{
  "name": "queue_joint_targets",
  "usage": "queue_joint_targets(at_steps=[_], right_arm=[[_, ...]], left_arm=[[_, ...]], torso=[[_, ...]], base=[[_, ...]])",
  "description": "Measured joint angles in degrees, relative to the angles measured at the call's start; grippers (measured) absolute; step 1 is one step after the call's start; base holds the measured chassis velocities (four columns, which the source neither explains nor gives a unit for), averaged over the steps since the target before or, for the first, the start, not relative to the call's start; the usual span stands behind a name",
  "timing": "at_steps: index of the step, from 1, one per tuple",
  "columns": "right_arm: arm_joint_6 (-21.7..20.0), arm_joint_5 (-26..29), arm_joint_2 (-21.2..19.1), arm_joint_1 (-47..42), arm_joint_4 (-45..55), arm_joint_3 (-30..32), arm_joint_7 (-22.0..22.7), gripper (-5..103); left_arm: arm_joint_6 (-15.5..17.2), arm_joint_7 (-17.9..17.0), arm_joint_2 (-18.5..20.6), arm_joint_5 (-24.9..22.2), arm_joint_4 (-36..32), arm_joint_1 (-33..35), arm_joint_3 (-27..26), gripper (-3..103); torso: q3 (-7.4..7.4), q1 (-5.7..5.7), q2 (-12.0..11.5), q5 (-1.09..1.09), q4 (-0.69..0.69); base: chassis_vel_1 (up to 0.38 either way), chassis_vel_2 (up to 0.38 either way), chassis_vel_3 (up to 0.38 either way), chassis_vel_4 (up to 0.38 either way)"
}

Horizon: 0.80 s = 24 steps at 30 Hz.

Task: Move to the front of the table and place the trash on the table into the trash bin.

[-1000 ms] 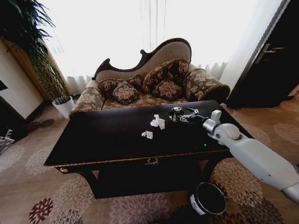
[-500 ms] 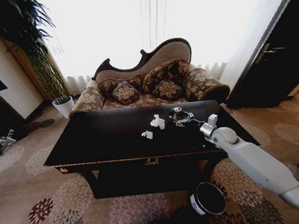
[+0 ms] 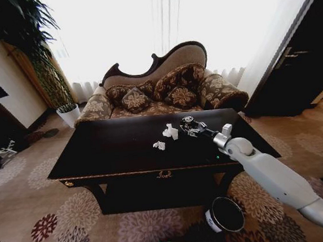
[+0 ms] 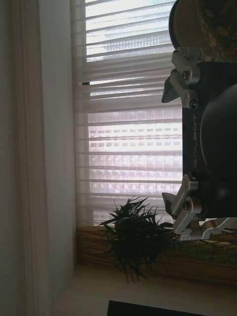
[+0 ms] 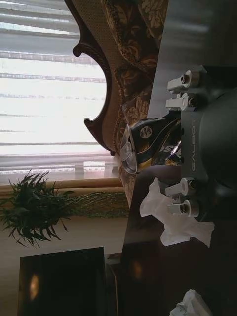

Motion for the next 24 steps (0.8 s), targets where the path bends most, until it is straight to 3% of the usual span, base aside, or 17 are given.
queue_joint_targets(at_steps=[3,6,7,8,10,15,18,24], right_arm=[[0.09,-0.35,0.07,-0.15,-0.19,0.06,0.0,58],[0.22,-0.9,0.23,-0.32,-0.52,0.06,0.0,41],[0.26,-1.01,0.3,-0.34,-0.6,0.06,0.0,41],[0.3,-1.07,0.4,-0.36,-0.65,0.06,0.0,30],[0.31,-1.07,0.47,-0.4,-0.66,0.06,0.0,30],[0.34,-1.02,0.54,-0.89,-0.21,0.53,-0.03,9],[0.49,-0.83,0.45,-1.7,0.39,1.18,-0.22,2],[1.39,1.11,0.19,-4.44,2.28,3.44,-2.24,0]], left_arm=[[0.0,0.0,0.1,-0.05,0.0,0.0,0.03,100],[0.0,0.0,0.46,-0.29,0.02,0.01,-0.1,100],[0.0,0.0,0.57,-0.38,0.04,0.04,-0.2,100],[0.0,0.0,0.7,-0.48,0.07,0.08,-0.34,100],[0.0,0.0,0.8,-0.53,0.12,0.13,-0.45,100],[0.0,-0.02,0.95,-0.61,0.22,0.16,-0.59,100],[0.0,-0.04,0.93,-0.63,0.18,0.16,-0.52,100],[0.0,-0.06,0.96,-0.8,0.09,0.13,-0.52,100]], torso=[[0.0,0.0,0.0,0.0,0.0],[0.0,0.0,0.0,0.0,0.0],[0.0,0.0,0.0,0.0,0.0],[0.0,0.0,0.0,0.0,0.0],[0.0,0.0,0.0,0.0,0.0],[0.0,0.0,0.0,0.0,0.0],[0.0,0.0,0.0,0.0,0.0],[0.0,0.0,0.0,0.01,0.0]], base=[[0.0,0.0,0.0,0.0],[0.0,0.0,0.0,0.0],[0.0,0.0,0.0,0.0],[0.0,0.0,0.0,0.0],[0.0,0.0,0.0,0.0],[0.0,0.0,0.0,0.0],[0.0,0.0,0.0,0.0],[0.0,0.0,0.0,0.0]])
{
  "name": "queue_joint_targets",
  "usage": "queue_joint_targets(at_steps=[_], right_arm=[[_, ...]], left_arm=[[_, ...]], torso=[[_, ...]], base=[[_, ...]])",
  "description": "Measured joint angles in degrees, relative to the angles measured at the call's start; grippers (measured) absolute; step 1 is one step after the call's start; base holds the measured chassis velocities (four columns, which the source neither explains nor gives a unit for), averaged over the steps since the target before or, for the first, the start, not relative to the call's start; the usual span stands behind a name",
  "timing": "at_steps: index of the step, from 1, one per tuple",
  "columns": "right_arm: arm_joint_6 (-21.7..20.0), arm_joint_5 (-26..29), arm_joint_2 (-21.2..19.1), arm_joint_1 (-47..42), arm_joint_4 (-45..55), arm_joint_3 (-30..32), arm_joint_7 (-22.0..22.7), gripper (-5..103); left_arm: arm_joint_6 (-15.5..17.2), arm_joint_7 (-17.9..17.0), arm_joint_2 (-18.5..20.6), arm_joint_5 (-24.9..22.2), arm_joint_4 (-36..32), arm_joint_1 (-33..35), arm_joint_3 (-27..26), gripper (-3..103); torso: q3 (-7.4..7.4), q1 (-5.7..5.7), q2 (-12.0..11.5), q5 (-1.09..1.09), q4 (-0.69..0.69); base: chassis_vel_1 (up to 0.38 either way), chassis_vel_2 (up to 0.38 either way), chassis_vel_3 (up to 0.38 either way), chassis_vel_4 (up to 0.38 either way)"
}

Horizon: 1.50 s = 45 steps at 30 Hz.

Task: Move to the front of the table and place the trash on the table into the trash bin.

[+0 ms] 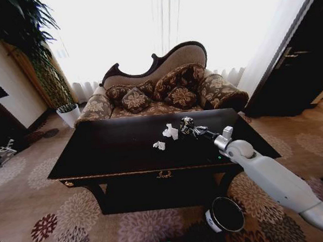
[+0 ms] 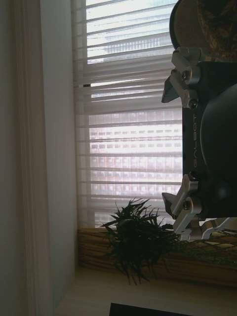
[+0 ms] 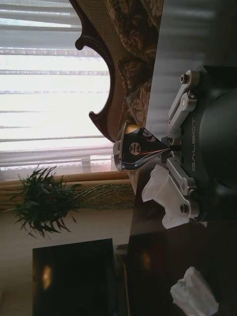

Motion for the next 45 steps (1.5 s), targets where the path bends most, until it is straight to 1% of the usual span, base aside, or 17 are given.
queue_joint_targets(at_steps=[5,7,8,9,14,15,18,19,20,22,23,26,27,29,31,38,45], right_arm=[[1.44,4.69,0.27,-3.77,4.01,3.61,-2.86,0],[2.31,6.92,0.47,-5.33,5.68,4.9,-4.95,0],[3.63,8.46,0.63,-6.72,6.94,5.74,-7.96,0],[3.63,8.46,0.63,-6.72,6.94,5.74,-7.96,0],[6.97,10.32,1.66,-13.47,10.06,10.43,-18.47,0],[6.97,10.32,1.66,-13.47,10.06,10.43,-18.47,0],[8.35,10.69,3.47,-20.37,12.41,15.62,-24.63,0],[8.35,10.69,3.47,-20.37,12.41,15.62,-24.63,0],[8.8,10.68,4.3,-23.08,13.24,17.3,-26.86,0],[9.87,9.55,6.62,-29.98,15.13,21.1,-31.38,0],[9.87,9.55,6.62,-29.98,15.13,21.1,-31.38,0],[10.75,7.38,9.31,-35.64,15.76,24.46,-35.71,0],[10.75,7.38,9.31,-35.64,15.76,24.46,-35.71,0],[12.34,4.64,11.52,-39.49,15.03,26.43,-39.17,0],[14.05,2.44,12.89,-41.69,13.79,27.11,-41.11,0],[17.51,-3.06,15.86,-45.02,9.0,26.78,-43.59,0],[20.14,-12.04,16.69,-44.28,-2.97,24.28,-45.57,0]], left_arm=[[0.0,-0.04,0.04,-0.33,-0.15,-0.01,-0.19,100],[0.0,-0.05,-0.07,-0.34,-0.23,-0.01,-0.24,100],[-0.02,-0.07,-0.35,-0.38,-0.53,0.04,-0.33,100],[-0.02,-0.07,-0.35,-0.38,-0.53,0.04,-0.33,100],[-0.03,-0.12,-1.35,-0.94,-1.8,0.2,-0.64,100],[-0.03,-0.12,-1.35,-0.94,-1.8,0.2,-0.64,100],[-0.04,-0.2,-1.23,-1.29,-1.84,-0.27,-0.44,100],[-0.04,-0.2,-1.23,-1.29,-1.84,-0.27,-0.44,100],[-0.04,-0.21,-1.14,-1.44,-1.84,-0.46,-0.32,100],[-0.03,-0.24,-1.21,-1.72,-2.01,-0.87,0.2,100],[-0.03,-0.24,-1.21,-1.72,-2.01,-0.87,0.2,100],[-0.03,-0.24,-1.47,-1.76,-2.32,-1.11,0.78,100],[-0.03,-0.24,-1.47,-1.76,-2.32,-1.11,0.78,100],[-0.02,-0.24,-1.53,-1.83,-2.42,-1.42,1.21,100],[-0.03,-0.24,-1.51,-1.98,-2.32,-1.7,1.4,100],[-0.02,-0.23,-1.2,-2.41,-1.91,-2.33,1.73,100],[-0.02,-0.2,-0.3,-3.07,-0.89,-2.97,1.35,100]], torso=[[0.0,0.0,0.0,-0.01,0.0],[0.0,0.0,0.0,0.0,0.0],[0.0,0.0,0.0,-0.01,0.0],[0.0,0.0,0.0,-0.01,0.0],[0.0,0.0,0.0,0.0,0.02],[0.0,0.0,0.0,0.0,0.02],[0.0,0.0,0.0,0.0,0.0],[0.0,0.0,0.0,0.0,0.0],[-0.01,0.0,0.0,0.0,0.0],[-0.01,0.0,0.0,0.0,-0.02],[-0.01,0.0,0.0,0.0,-0.02],[-0.01,-0.01,0.0,0.0,0.0],[-0.01,-0.01,0.0,0.0,0.0],[-0.01,-0.01,0.0,-0.01,-0.01],[-0.01,-0.01,0.0,-0.01,-0.01],[-0.01,-0.01,-0.01,-0.01,0.0],[0.0,0.0,-0.01,0.0,0.0]], base=[[0.0,0.0,0.0,0.0],[0.0,0.0,0.0,0.0],[0.0,0.0,0.0,0.0],[0.0,0.0,0.0,0.0],[0.0,0.0,0.0,0.0],[0.0,0.0,0.0,0.0],[0.0,0.0,0.0,0.0],[0.0,0.0,0.0,0.0],[0.0,0.0,0.0,0.0],[0.0,0.0,0.0,0.0],[0.0,0.0,0.0,0.0],[0.0,0.0,0.0,0.0],[0.0,0.0,0.0,0.0],[0.0,0.0,0.0,0.0],[0.0,0.0,0.0,0.0],[0.0,0.0,0.0,0.0],[0.0,0.0,0.0,0.0]])
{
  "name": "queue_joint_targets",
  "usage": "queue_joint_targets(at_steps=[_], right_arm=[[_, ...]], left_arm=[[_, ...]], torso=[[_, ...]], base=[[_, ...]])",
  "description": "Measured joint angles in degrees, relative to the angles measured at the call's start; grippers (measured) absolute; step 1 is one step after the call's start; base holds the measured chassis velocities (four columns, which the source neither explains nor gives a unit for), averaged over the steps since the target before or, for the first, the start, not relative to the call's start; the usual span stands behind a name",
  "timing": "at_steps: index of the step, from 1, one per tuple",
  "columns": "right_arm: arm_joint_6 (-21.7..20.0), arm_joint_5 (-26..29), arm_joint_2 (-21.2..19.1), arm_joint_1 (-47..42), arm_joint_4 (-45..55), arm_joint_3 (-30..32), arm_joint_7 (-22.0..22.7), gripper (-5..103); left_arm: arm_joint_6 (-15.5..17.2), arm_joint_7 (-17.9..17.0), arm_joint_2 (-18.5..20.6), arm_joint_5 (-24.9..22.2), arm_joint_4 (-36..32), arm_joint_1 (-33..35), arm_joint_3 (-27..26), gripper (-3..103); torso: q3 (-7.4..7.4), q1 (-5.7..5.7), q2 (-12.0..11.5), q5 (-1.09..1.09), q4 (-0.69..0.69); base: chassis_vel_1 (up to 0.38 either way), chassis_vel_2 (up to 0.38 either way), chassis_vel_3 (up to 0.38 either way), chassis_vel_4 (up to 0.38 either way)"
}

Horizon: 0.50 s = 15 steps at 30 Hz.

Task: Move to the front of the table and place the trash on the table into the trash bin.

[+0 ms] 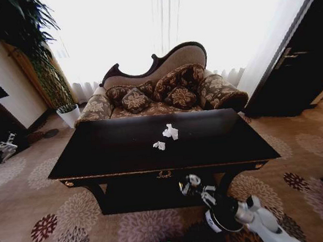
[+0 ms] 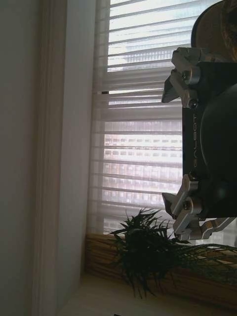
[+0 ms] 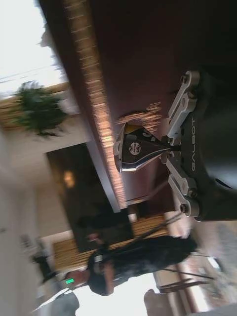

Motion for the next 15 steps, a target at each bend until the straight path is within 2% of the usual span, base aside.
queue_joint_targets(at_steps=[3,11,15], right_arm=[[0.5,-2.5,-0.02,0.97,-4.3,-1.41,0.83,0],[0.51,-5.1,1.08,3.42,-9.81,-3.79,4.25,0],[1.03,-9.25,1.38,4.59,-12.4,-3.83,7.52,0]], left_arm=[[0.0,0.01,0.07,-0.05,0.2,-0.16,-0.02,100],[0.0,0.09,0.21,0.08,0.89,-0.73,1.08,100],[0.0,0.12,0.57,0.84,2.0,-1.3,2.53,100]], torso=[[0.0,0.0,0.0,0.0,0.0],[0.0,0.0,0.0,0.01,0.01],[0.0,0.0,0.0,-0.01,0.0]], base=[[0.0,0.0,0.0,0.0],[0.0,0.0,0.0,0.0],[0.0,0.0,0.0,0.0]])
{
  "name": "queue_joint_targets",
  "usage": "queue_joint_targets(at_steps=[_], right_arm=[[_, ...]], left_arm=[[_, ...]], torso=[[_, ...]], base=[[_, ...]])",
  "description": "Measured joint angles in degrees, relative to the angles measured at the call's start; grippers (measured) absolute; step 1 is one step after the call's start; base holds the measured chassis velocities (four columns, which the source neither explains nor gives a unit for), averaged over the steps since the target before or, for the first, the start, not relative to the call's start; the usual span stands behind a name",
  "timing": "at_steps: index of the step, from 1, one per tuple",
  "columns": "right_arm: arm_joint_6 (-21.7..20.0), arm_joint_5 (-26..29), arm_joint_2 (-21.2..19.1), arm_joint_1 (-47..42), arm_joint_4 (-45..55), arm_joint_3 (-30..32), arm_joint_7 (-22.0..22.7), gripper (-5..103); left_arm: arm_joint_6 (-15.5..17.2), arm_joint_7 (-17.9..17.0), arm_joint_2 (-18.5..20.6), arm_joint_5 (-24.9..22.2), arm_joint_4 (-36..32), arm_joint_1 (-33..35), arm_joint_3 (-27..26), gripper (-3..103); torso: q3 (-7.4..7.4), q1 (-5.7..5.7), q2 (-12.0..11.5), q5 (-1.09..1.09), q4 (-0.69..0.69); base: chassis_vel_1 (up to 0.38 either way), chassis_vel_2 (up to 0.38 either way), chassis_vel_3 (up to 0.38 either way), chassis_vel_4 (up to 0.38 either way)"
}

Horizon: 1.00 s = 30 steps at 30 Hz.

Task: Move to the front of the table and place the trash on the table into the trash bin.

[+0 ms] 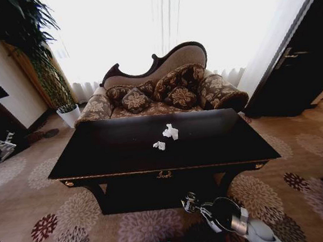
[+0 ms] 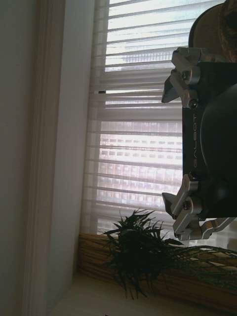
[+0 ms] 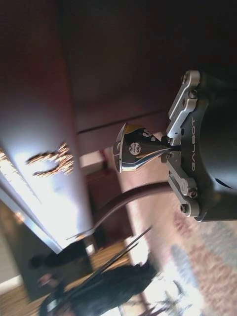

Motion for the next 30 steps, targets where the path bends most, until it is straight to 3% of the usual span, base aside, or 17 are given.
queue_joint_targets(at_steps=[5,7,10,14,18,20,22,23,26,28,30], right_arm=[[1.61,-7.79,0.08,1.19,-4.07,0.34,7.46,0],[1.72,-8.66,0.07,1.26,-4.38,0.28,8.53,0],[1.6,-15.76,0.58,1.95,-5.94,-0.04,15.46,0],[0.57,-20.04,1.21,2.29,-6.65,-0.02,18.88,0],[-2.09,-24.66,2.03,3.26,-8.92,-0.77,26.74,0],[-2.33,-24.84,2.05,3.34,-9.15,-0.9,27.57,0],[-4.64,-25.88,2.19,4.15,-11.28,-2.06,34.87,0],[-4.64,-25.88,2.19,4.15,-11.28,-2.06,34.87,0],[-7.86,-26.39,2.39,5.37,-13.69,-3.49,41.53,0],[-8.52,-26.74,2.48,5.74,-14.3,-3.72,42.81,0],[-12.91,-28.8,2.8,8.11,-17.58,-4.49,49.11,0]], left_arm=[[0.0,0.04,0.81,0.16,0.2,-0.01,0.34,100],[-0.01,0.05,0.87,0.14,0.26,0.02,0.23,100],[-0.04,0.07,1.1,0.08,0.57,0.2,-0.03,100],[-0.06,0.09,1.18,0.08,0.58,0.27,0.21,100],[-0.08,0.11,1.15,0.12,-0.31,0.89,0.22,100],[-0.08,0.11,1.15,0.11,-0.38,0.98,0.16,100],[-0.09,0.11,1.19,0.06,-0.65,1.47,-0.42,100],[-0.09,0.11,1.19,0.06,-0.65,1.47,-0.42,100],[-0.1,0.11,1.26,-0.23,-0.8,1.93,-1.33,100],[-0.11,0.11,1.26,-0.26,-0.83,2.07,-1.49,100],[-0.15,0.11,1.17,-0.29,-1.12,2.51,-2.05,100]], torso=[[0.0,0.0,0.0,0.01,0.0],[0.0,0.0,0.0,0.01,0.0],[0.0,0.0,0.0,0.01,0.01],[0.0,0.0,0.0,0.01,0.0],[0.0,0.0,0.0,0.01,0.0],[0.0,0.0,0.0,0.01,0.0],[0.0,0.0,0.0,0.01,0.0],[0.0,0.0,0.0,0.01,0.0],[0.0,0.0,0.0,0.01,0.0],[0.0,0.0,0.0,0.01,0.0],[0.0,0.0,0.0,0.01,0.01]], base=[[0.0,0.0,0.0,0.0],[0.0,0.0,0.0,0.0],[0.0,0.0,0.0,0.0],[0.0,0.0,0.0,0.0],[0.0,0.0,0.0,0.0],[0.0,0.0,0.0,0.0],[0.0,0.0,0.0,0.0],[0.0,0.0,0.0,0.0],[0.0,0.0,0.0,0.0],[0.0,0.0,0.0,0.0],[0.0,0.0,0.0,0.0]])
